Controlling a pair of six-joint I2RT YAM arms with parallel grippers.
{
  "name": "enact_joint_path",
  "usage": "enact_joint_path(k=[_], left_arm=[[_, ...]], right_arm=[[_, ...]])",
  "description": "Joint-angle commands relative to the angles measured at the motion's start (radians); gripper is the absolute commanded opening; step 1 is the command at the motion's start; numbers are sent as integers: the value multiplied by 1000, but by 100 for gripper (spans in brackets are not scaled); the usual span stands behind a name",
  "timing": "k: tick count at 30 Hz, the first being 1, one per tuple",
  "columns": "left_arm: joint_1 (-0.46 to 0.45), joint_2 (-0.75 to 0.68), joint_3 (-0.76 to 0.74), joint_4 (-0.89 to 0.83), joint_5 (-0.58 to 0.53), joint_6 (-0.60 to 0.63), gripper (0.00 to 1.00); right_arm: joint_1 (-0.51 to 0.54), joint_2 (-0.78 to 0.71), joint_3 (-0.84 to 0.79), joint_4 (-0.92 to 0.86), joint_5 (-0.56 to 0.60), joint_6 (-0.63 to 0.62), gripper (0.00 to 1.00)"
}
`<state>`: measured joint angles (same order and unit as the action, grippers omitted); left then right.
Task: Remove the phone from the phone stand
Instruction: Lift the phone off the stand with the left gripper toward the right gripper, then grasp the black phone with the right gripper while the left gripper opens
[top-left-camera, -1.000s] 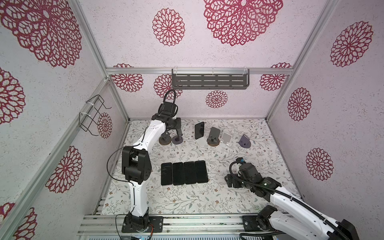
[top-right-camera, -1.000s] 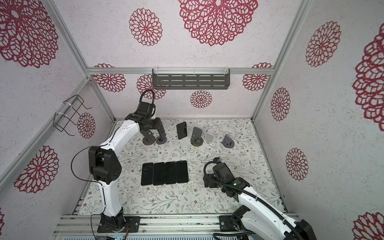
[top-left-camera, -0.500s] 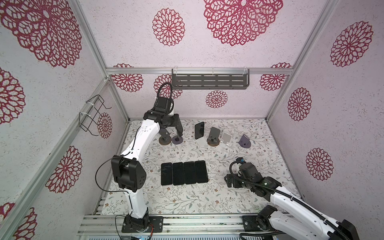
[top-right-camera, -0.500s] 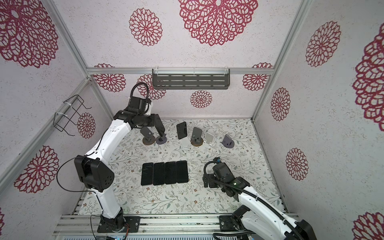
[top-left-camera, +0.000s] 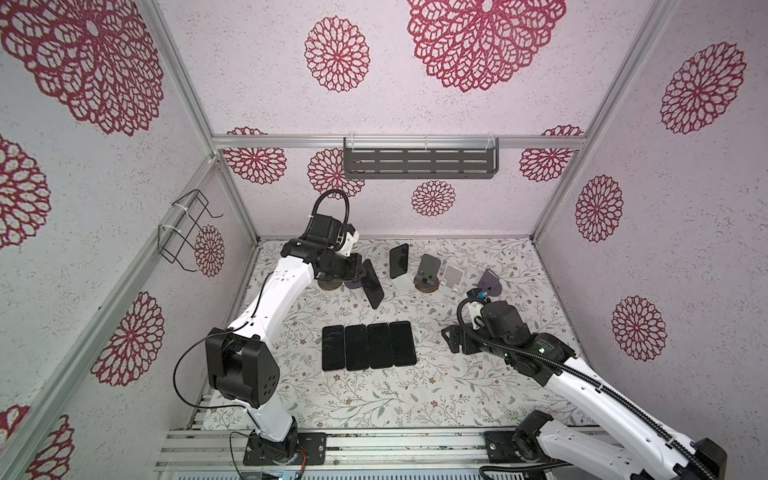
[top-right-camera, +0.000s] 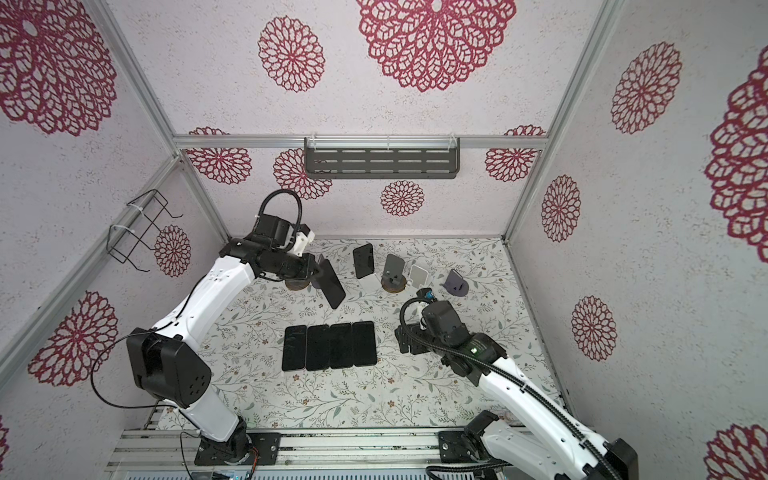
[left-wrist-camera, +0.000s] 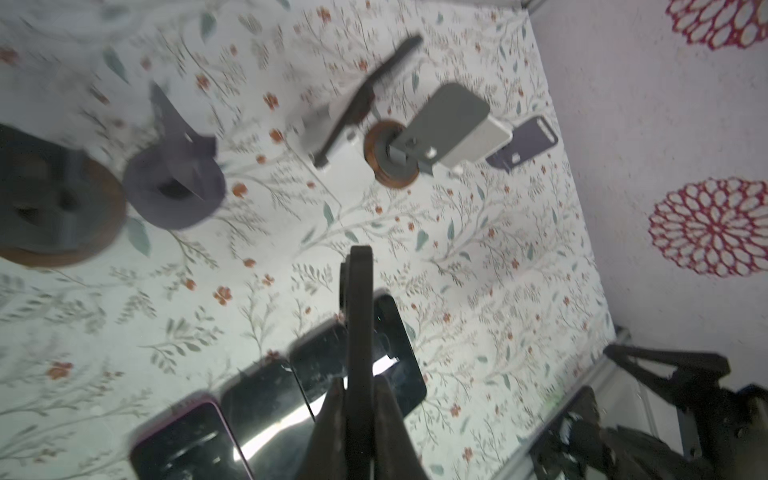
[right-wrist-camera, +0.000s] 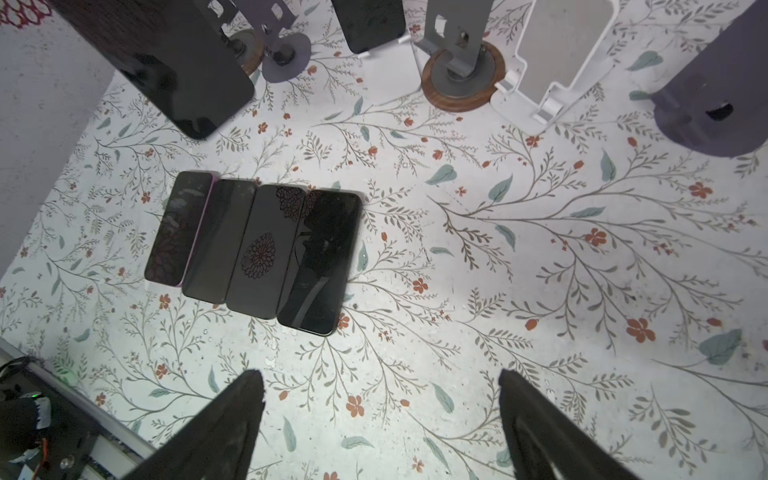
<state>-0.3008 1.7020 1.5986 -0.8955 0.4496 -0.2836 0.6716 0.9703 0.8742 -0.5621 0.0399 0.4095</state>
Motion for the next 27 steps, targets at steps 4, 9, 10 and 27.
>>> enact_joint_path(k=[4, 9, 10, 27], left_arm=[[-7, -51, -174, 167, 300, -43, 0], [-19, 19, -185, 193, 417, -69, 0], [-20, 27, -186, 201, 442, -77, 0], [-44, 56, -192, 204, 508, -45, 0]], right_arm=[[76, 146, 203, -108, 46, -74, 91], [141, 303, 326, -83, 56, -114, 91], [152, 340, 348, -78, 55, -126, 92], [140, 592, 405, 65, -189, -266, 95]])
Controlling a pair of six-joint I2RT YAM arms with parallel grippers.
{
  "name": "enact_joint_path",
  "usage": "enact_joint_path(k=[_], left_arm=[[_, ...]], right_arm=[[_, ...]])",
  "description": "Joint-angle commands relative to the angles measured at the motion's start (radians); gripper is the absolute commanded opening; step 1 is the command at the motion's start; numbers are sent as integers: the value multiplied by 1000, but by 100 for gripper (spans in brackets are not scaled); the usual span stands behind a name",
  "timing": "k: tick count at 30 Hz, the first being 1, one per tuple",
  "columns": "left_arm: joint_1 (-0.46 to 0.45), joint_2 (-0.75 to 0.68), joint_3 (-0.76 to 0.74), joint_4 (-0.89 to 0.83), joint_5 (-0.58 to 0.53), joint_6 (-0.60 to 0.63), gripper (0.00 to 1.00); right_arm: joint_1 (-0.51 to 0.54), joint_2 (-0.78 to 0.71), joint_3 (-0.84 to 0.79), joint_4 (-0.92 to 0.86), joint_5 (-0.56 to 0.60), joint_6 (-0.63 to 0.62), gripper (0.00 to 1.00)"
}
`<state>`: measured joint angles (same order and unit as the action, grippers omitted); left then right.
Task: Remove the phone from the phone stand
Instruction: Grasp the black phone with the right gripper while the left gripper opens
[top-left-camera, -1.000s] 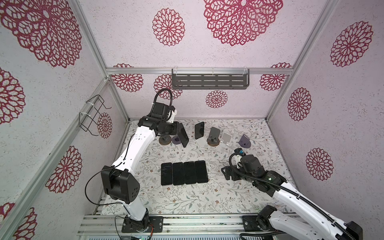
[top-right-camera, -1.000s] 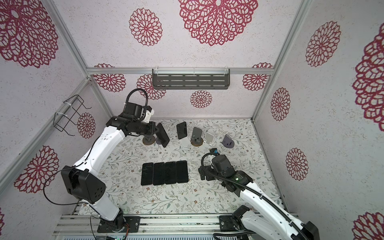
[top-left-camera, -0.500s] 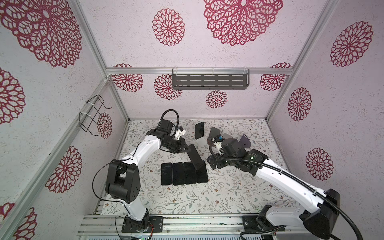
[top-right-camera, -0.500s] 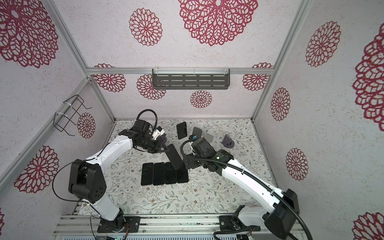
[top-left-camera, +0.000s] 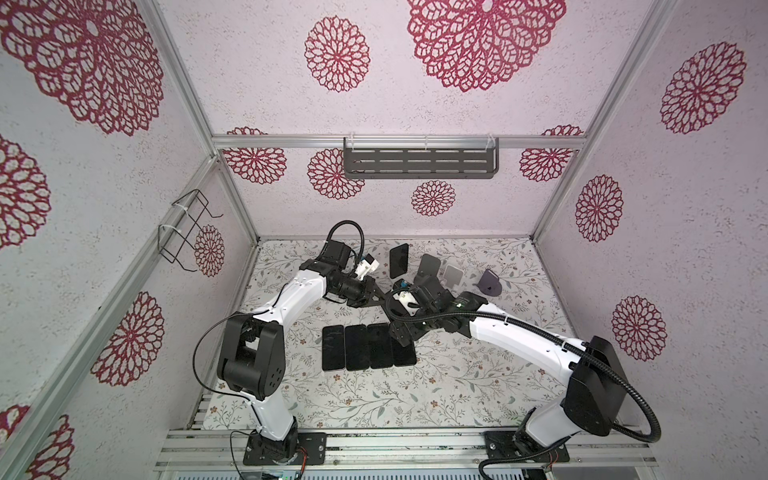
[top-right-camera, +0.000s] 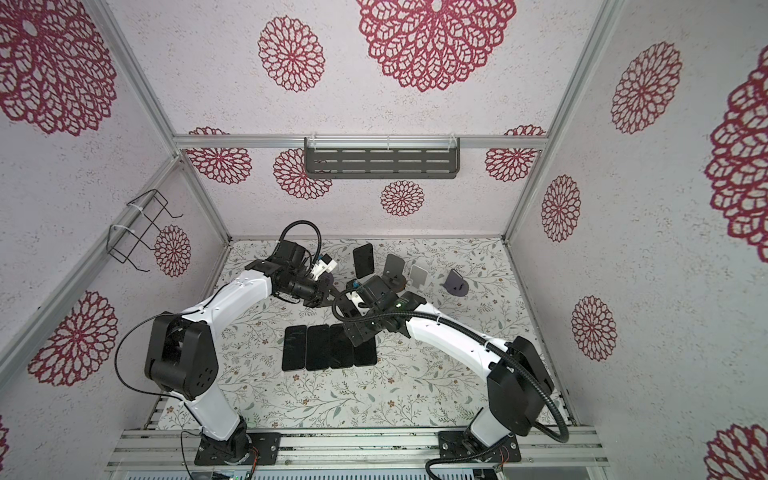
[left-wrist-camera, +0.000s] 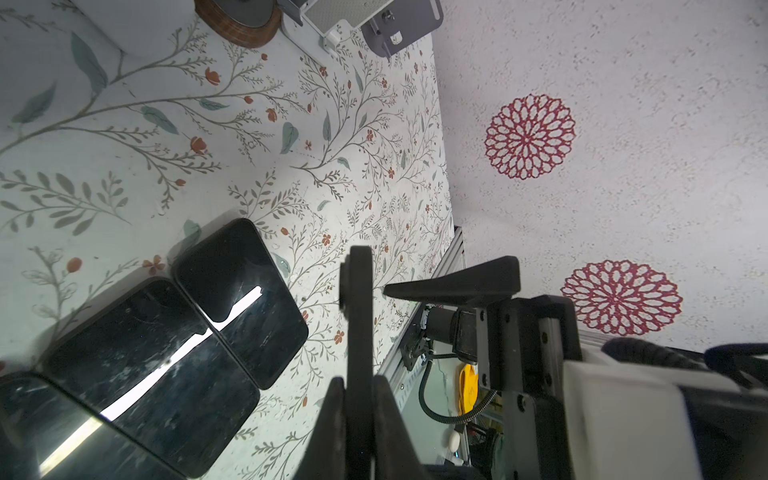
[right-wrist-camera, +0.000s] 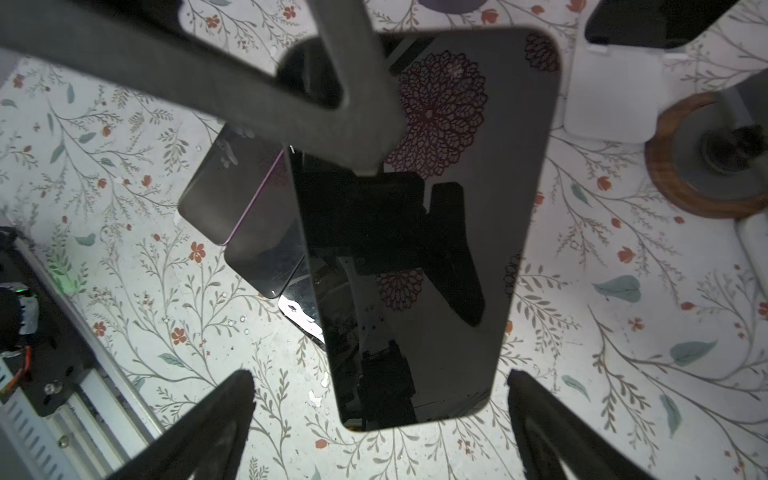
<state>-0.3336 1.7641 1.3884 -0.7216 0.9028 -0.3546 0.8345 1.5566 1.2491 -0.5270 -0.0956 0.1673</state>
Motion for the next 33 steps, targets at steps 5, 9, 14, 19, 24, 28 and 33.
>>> enact_joint_path(k=[5, 9, 14, 19, 24, 28, 33], left_arm=[[-24, -8, 27, 6, 50, 54, 0], [-33, -8, 32, -7, 53, 68, 0], [-36, -11, 34, -14, 56, 75, 0], [-37, -11, 34, -13, 61, 77, 0], [-39, -9, 34, -13, 60, 77, 0], [-38, -9, 33, -11, 58, 75, 0], [-39, -6, 34, -9, 58, 72, 14]], right_arm=[[-35, 25, 45, 28, -53, -50, 93], [-42, 50, 60, 13, -53, -60, 89], [-48, 59, 57, 19, -64, -61, 83], [-55, 59, 47, 26, -54, -26, 77], [-58, 46, 26, 48, -39, 13, 68], [-60, 40, 21, 58, -27, 23, 64], [-63, 34, 20, 64, -21, 31, 63]])
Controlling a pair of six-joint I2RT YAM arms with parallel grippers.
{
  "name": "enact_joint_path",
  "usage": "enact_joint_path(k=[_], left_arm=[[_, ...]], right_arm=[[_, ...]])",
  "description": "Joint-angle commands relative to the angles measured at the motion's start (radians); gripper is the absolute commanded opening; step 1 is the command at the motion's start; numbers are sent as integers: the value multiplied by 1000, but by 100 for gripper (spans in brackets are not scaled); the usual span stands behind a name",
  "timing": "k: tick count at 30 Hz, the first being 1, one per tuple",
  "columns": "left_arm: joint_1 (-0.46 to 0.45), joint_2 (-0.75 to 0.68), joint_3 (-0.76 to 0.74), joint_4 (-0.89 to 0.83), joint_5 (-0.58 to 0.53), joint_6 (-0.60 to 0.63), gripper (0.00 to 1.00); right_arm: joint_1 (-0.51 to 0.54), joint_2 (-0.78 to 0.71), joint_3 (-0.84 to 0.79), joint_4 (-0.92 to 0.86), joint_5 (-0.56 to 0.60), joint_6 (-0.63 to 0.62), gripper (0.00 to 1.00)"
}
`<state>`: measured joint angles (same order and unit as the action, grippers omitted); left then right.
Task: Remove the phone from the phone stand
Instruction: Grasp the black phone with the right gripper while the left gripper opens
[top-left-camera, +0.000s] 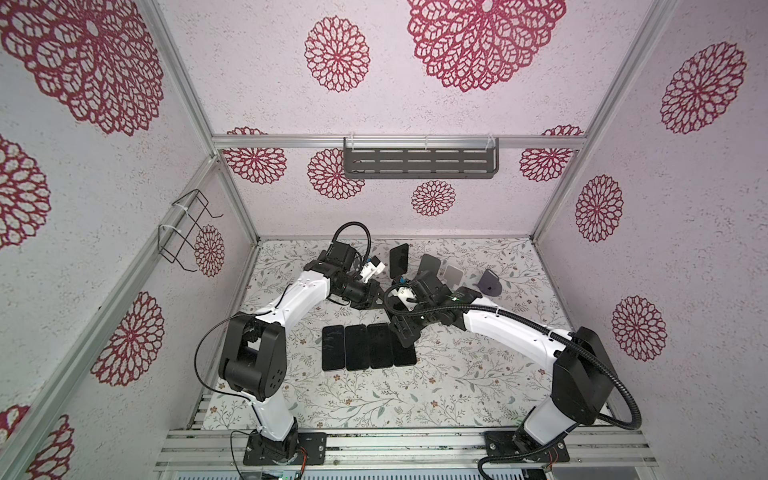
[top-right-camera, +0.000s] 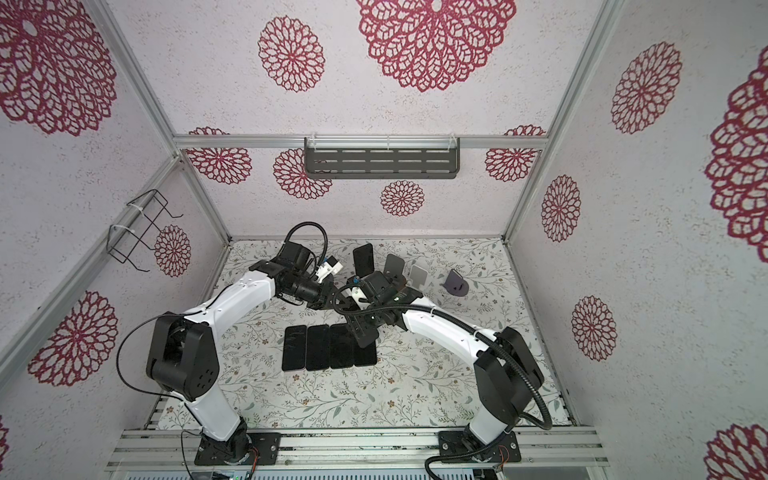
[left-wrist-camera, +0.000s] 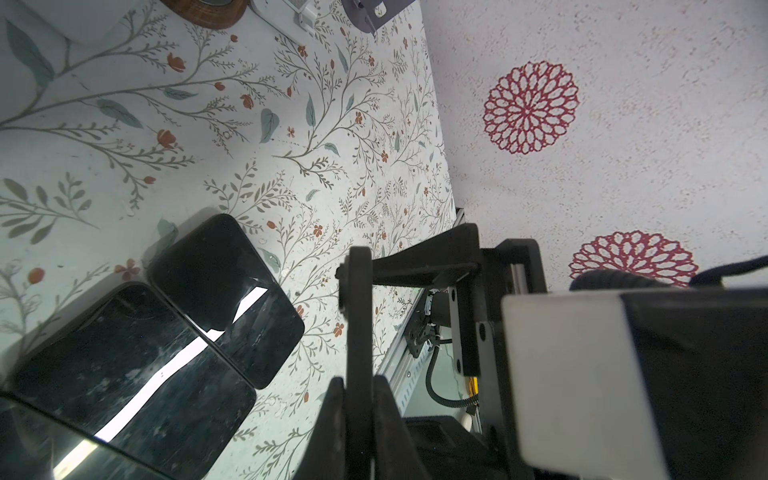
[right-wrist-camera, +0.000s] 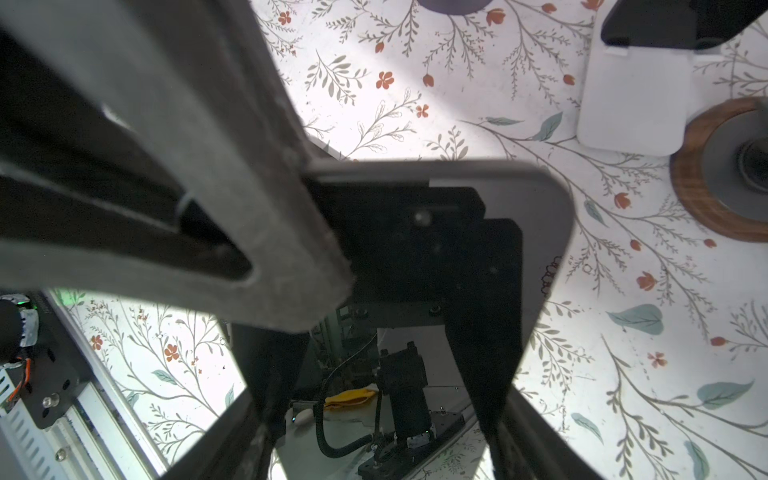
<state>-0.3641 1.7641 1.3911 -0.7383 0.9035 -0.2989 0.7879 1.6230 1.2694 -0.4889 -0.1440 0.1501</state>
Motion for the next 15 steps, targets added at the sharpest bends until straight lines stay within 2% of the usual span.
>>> enact_joint_path(k=[1, 7, 10, 15], left_arm=[[-8, -3, 31, 7, 57, 15, 20], [-7, -2, 31, 7, 42, 9, 37], [-3, -3, 32, 7, 23, 1, 41], [20, -9, 24, 32, -15, -36, 42]], right_arm=[[-18, -35, 1, 25, 27, 53, 62], [-37, -61, -19, 13, 45, 94, 61], [-57, -96, -70, 11, 59, 127, 60], [-80, -136, -142, -71, 157, 237, 60]])
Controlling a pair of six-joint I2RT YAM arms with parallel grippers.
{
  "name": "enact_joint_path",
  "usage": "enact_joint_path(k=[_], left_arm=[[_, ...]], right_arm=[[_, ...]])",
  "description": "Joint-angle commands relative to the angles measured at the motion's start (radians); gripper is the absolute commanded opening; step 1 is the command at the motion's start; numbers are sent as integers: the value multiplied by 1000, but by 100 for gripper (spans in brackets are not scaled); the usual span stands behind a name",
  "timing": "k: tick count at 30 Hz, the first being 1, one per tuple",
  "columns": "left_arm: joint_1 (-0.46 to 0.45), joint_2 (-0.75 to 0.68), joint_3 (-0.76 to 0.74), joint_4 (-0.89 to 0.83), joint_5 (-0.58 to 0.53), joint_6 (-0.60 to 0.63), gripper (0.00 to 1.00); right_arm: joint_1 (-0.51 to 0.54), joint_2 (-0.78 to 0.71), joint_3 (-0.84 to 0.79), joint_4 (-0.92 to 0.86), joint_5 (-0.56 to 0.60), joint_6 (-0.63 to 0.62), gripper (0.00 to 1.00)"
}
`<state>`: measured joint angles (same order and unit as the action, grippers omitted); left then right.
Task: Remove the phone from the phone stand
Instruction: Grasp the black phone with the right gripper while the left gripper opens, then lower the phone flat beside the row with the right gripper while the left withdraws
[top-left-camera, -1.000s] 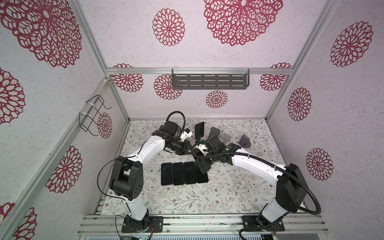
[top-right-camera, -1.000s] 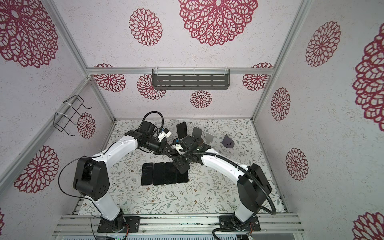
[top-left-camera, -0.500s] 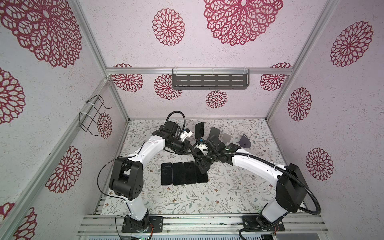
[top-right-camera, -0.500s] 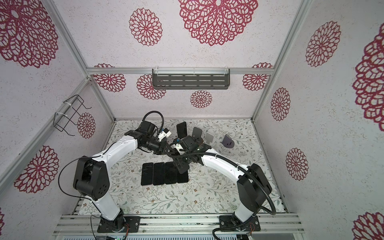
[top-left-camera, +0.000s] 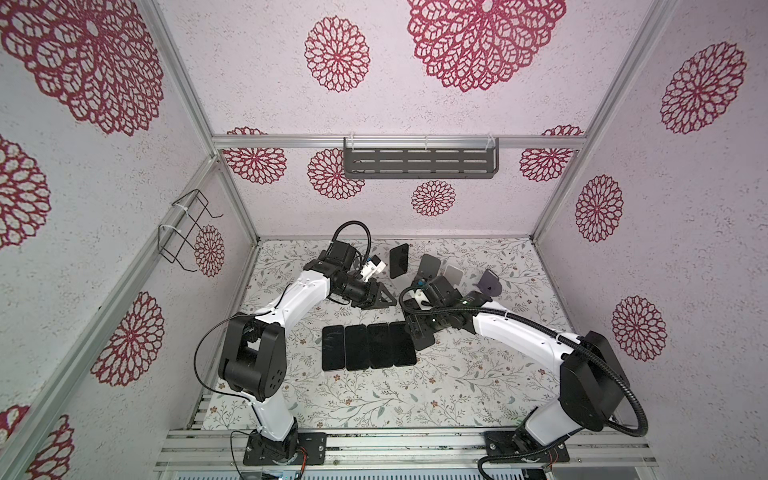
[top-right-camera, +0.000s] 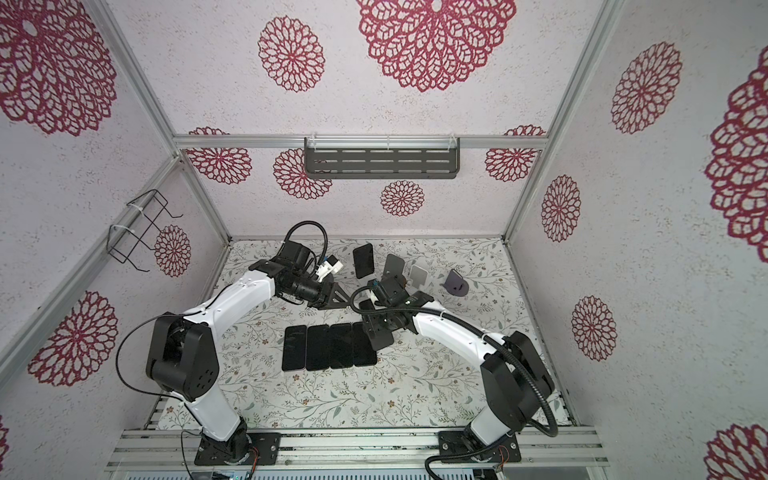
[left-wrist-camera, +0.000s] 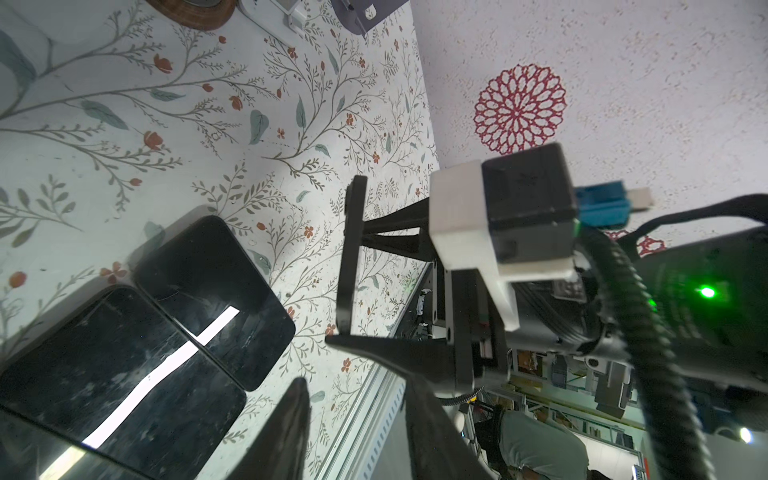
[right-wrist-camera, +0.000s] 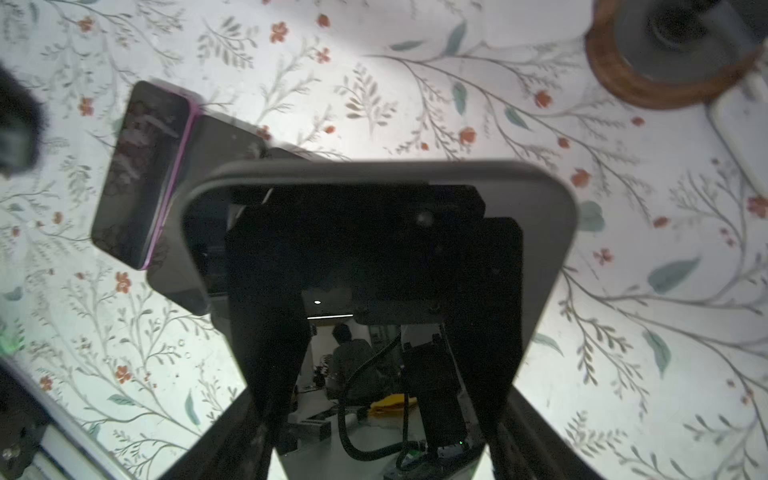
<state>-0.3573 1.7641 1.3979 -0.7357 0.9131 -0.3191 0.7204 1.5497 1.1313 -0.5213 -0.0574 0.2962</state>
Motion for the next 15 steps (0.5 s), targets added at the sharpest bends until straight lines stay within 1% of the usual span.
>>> enact_joint_path(k=[1, 5, 8, 11, 15], left_arm=[[19, -13, 13, 36, -39, -25, 42], [42, -40, -10, 80, -105, -67, 42], [50, -69, -23, 87, -210, -77, 42], [49, -101, -29, 83, -311, -77, 42], [49, -149, -50, 108, -376, -89, 42]], right_arm=[[-18, -68, -16, -52, 70, 116, 60], [-29, -55, -36, -89, 81, 189, 60], [-29, -20, -32, -105, 82, 237, 60], [-29, 32, -6, -129, 87, 261, 59], [-28, 104, 41, -156, 70, 274, 59]])
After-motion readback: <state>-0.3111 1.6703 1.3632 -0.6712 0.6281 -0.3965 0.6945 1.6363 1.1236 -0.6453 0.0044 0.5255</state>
